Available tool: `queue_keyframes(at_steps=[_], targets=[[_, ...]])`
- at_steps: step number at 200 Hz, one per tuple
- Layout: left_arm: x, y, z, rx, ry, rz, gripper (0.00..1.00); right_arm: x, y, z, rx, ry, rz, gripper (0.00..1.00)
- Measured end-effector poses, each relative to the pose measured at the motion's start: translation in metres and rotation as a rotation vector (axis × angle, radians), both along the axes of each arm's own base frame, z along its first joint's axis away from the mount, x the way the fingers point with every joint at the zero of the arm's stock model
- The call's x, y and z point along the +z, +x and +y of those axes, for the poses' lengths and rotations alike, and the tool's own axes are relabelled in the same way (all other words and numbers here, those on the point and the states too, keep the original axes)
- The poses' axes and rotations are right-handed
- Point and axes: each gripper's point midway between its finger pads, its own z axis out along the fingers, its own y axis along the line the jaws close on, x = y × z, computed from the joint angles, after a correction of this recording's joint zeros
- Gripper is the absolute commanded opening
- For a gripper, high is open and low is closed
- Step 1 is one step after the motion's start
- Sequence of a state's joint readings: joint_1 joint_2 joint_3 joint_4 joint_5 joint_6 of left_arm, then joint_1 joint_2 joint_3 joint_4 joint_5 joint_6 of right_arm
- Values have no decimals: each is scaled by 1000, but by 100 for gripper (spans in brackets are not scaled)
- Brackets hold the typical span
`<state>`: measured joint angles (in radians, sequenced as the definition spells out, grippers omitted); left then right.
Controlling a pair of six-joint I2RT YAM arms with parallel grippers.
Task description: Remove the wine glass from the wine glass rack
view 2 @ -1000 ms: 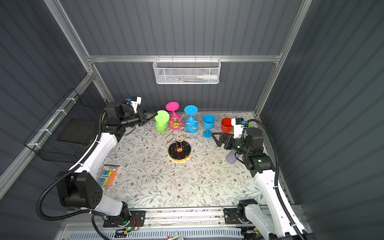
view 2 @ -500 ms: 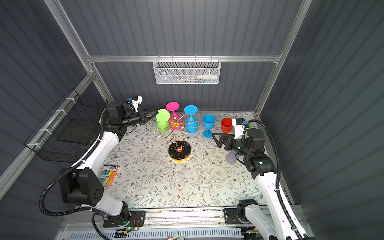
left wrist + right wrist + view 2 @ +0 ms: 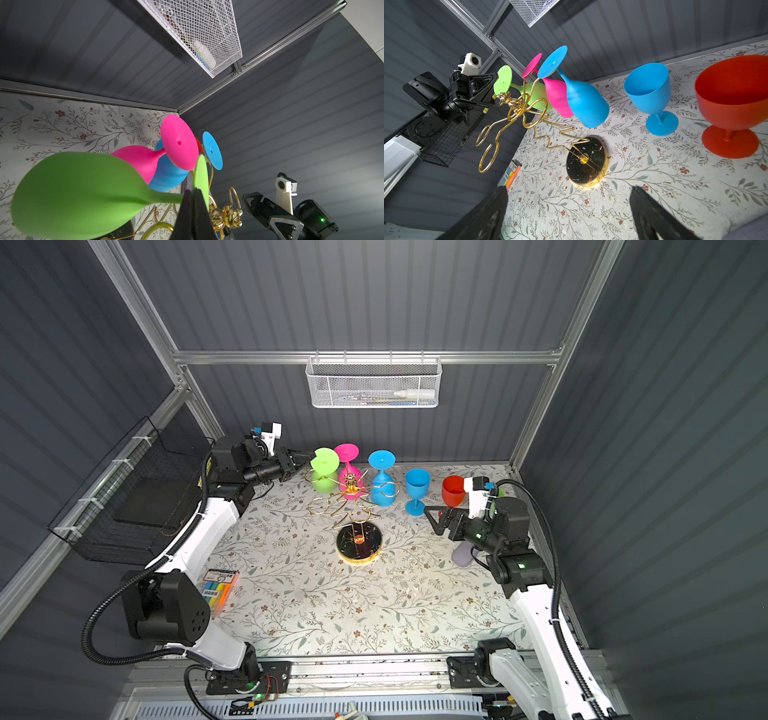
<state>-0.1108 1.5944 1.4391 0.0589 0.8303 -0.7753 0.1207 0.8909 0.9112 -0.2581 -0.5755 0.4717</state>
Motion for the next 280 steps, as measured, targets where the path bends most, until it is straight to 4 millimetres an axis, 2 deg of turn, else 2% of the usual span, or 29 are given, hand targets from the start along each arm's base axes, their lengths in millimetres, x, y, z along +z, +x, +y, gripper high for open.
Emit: queue_keyframes(at_steps=[47,87,111,140,172,200,229,255,280], targets=[[5,6,11,33,-9,-7,0,0,0,0,0,-1,1,94],[22,18,47,100,-65,-28,0,-2,1,-2,-11,-13,2,94],[33,21,66,126,-103,-45,0,4,2,-4,-18,-30,-13,94],[47,19,74,123,-145,-63,0,17,5,-5,-26,-47,-52,94],[68,7,73,96,-176,-92,0,32,11,-6,-31,-62,-88,94],[98,-10,70,73,-185,-153,0,47,14,-4,-27,-67,-128,94],[130,-33,68,56,-183,-231,0,60,20,-1,-19,-71,-163,94],[157,-55,66,42,-176,-297,0,64,24,2,-10,-75,-178,94],[177,-73,63,28,-174,-346,0,72,26,8,7,-81,-208,94]])
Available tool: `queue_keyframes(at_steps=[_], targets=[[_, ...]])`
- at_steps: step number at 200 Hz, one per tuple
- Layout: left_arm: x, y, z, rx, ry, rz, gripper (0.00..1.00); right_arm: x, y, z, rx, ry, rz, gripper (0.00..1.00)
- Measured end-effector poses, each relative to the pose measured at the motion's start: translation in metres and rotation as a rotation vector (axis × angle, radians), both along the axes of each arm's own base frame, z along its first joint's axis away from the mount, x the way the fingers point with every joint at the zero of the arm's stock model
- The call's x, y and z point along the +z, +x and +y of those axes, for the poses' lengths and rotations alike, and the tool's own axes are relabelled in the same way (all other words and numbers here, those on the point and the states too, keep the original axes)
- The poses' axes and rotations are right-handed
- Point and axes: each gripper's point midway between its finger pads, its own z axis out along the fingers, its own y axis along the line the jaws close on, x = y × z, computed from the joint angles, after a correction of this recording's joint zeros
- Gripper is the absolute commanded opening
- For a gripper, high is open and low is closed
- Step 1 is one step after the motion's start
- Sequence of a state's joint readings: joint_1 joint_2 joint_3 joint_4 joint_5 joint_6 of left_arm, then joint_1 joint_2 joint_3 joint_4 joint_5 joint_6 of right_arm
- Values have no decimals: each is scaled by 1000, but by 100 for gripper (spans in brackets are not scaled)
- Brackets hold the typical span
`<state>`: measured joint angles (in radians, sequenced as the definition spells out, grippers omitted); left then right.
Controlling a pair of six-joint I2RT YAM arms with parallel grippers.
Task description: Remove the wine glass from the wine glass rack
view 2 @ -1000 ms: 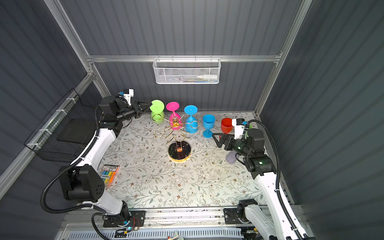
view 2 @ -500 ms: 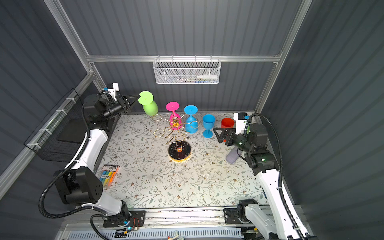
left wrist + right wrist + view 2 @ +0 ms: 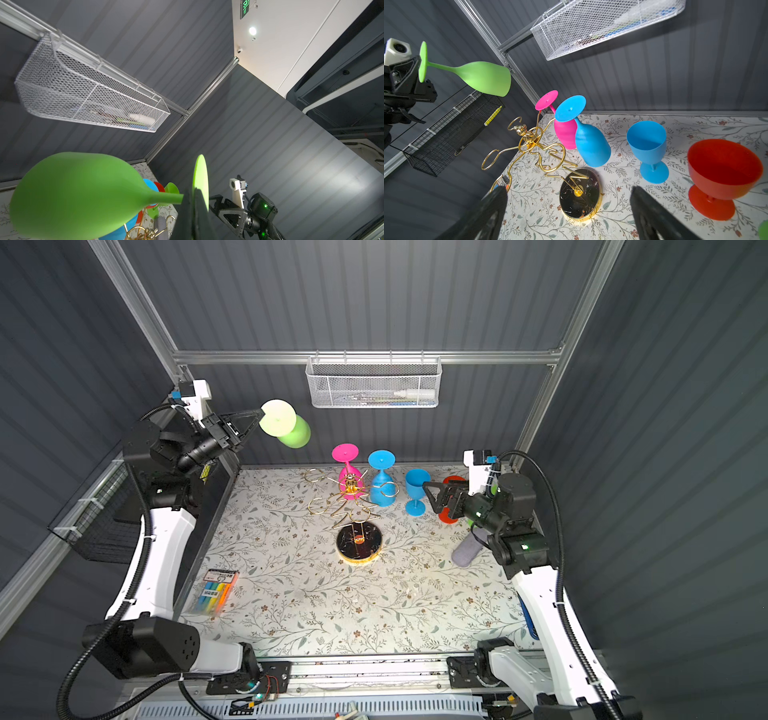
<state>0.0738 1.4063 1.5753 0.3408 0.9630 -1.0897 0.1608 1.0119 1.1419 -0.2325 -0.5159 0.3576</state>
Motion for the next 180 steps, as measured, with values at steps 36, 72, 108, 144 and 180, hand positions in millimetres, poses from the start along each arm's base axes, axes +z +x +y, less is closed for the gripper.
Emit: queue_keyframes(at_steps=[36,72,108,144,180], targets=[[16,-13,-8,-61,-51,-15,0,31,-5,18,60,-15,-105,95],[20,-28,-43,-190,-80,-3,0,59,-20,48,163,-52,-264,97],[15,-42,-71,-278,-76,9,0,72,-28,73,236,-96,-402,99],[9,-47,-85,-321,-79,39,0,70,-27,92,276,-168,-495,99],[6,-56,-103,-383,-77,57,0,63,-22,112,319,-247,-559,99]])
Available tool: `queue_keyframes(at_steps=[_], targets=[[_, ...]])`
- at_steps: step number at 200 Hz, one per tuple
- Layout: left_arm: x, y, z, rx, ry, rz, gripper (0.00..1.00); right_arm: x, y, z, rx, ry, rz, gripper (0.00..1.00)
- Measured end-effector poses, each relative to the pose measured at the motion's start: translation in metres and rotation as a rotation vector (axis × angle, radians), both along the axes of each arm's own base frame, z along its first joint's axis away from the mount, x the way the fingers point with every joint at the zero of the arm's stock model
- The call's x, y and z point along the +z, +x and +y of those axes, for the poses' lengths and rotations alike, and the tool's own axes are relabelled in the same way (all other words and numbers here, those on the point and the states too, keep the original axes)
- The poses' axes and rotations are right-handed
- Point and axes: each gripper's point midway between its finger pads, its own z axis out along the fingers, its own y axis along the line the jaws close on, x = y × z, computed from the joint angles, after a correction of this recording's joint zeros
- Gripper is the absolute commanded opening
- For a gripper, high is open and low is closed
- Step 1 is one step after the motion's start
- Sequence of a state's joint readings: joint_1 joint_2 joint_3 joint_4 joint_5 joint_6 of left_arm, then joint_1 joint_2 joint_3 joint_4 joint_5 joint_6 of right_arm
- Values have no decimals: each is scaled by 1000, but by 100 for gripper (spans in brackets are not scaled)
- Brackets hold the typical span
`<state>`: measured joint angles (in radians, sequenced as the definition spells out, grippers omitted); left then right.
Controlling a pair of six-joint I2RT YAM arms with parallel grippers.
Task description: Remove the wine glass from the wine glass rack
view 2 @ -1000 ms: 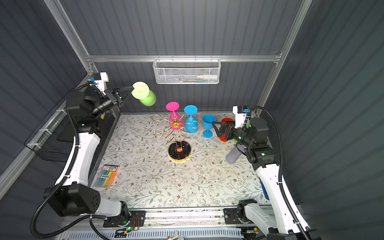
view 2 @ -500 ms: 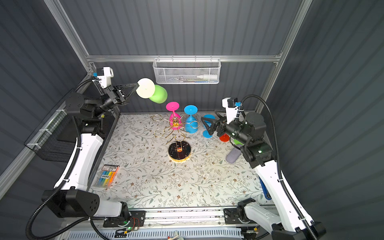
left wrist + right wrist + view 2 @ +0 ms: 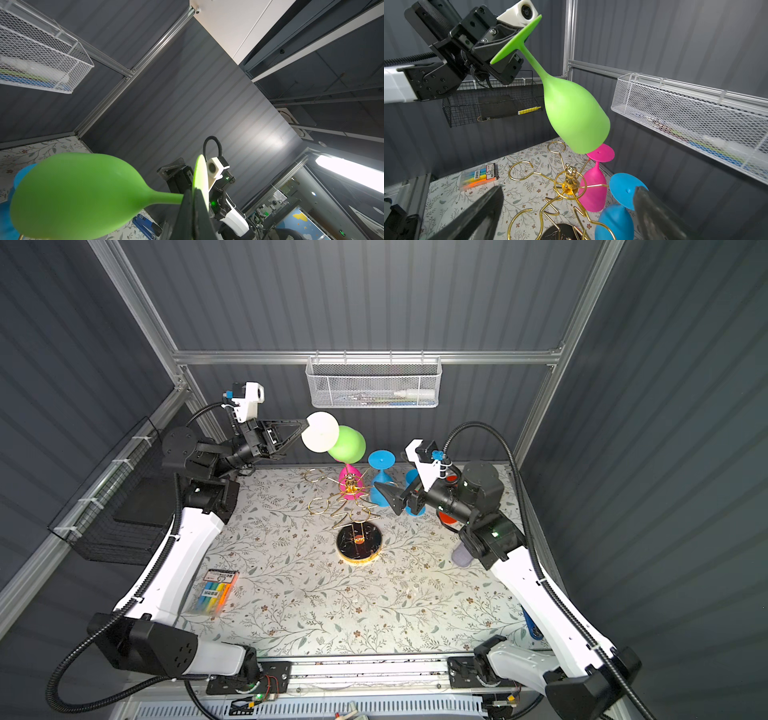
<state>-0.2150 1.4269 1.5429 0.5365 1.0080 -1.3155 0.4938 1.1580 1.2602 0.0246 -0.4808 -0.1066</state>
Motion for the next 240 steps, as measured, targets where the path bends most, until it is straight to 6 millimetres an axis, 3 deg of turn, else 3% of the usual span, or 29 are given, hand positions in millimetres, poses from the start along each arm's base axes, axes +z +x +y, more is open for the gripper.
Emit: queue_keyframes(at_steps=[46,98,195,240], targets=[[-8,-3,-17,-56,7,30,0,-3,9,25,34,-64,-67,99],[-9,-7,-21,-78,10,44,0,-7,21,44,50,-91,-97,99],[-18,-6,-23,-98,12,91,0,-1,55,53,-64,-67,-146,99],[-15,-8,-23,-103,3,85,0,-5,61,65,-61,-73,-148,99]])
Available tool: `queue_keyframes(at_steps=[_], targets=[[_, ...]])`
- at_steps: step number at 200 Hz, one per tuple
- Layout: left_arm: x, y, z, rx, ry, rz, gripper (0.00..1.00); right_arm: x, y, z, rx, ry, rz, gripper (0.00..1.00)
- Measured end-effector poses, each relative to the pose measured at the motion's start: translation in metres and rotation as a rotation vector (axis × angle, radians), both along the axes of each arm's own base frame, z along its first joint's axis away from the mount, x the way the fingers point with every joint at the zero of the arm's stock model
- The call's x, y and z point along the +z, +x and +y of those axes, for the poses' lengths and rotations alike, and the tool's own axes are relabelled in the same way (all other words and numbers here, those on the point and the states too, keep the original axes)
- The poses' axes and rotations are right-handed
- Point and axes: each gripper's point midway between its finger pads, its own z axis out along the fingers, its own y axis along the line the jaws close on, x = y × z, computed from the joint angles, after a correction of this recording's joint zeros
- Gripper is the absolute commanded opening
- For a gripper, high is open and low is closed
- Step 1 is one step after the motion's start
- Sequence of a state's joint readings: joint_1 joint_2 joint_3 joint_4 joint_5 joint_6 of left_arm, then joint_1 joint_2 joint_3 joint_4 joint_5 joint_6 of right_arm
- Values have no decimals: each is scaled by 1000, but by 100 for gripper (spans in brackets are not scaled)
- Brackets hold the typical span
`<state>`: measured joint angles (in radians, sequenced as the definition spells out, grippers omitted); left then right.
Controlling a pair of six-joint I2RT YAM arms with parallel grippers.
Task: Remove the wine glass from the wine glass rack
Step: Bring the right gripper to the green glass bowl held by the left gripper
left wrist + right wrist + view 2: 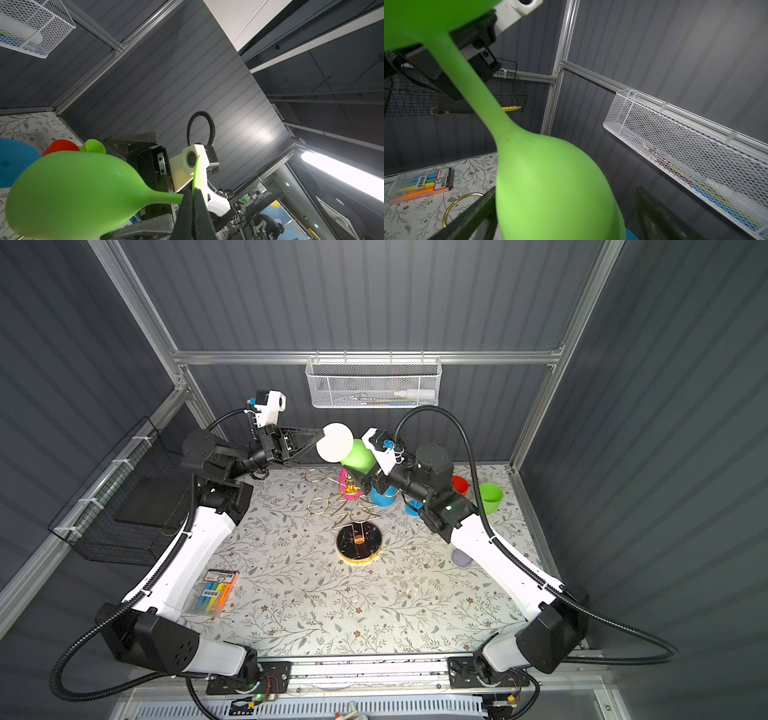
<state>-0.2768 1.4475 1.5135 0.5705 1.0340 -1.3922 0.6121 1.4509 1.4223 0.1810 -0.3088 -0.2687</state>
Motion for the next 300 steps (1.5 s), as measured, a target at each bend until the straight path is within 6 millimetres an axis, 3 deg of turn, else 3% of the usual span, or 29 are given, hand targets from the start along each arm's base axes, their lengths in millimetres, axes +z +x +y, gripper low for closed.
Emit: queue_keyframes(at_steps=[66,127,170,200,222,264,300], targets=[[6,-6,0,-20,-18,-5,0,-8,4,11,8,-9,11,98],[7,-6,0,-21,-25,-3,0,-6,2,14,4,-20,-11,82],[6,-4,0,-21,-26,3,0,-9,-3,12,-1,-27,-12,75],[3,-1,-2,-19,-23,-2,37,-10,-10,3,-16,-24,7,74],[2,2,-2,-12,-21,-5,58,-8,-18,-5,-26,-11,33,70],[-1,10,-1,48,-11,-62,69,-4,-40,-28,-54,19,125,68],[-12,26,4,209,50,-192,73,-8,-68,-55,-84,33,261,67]])
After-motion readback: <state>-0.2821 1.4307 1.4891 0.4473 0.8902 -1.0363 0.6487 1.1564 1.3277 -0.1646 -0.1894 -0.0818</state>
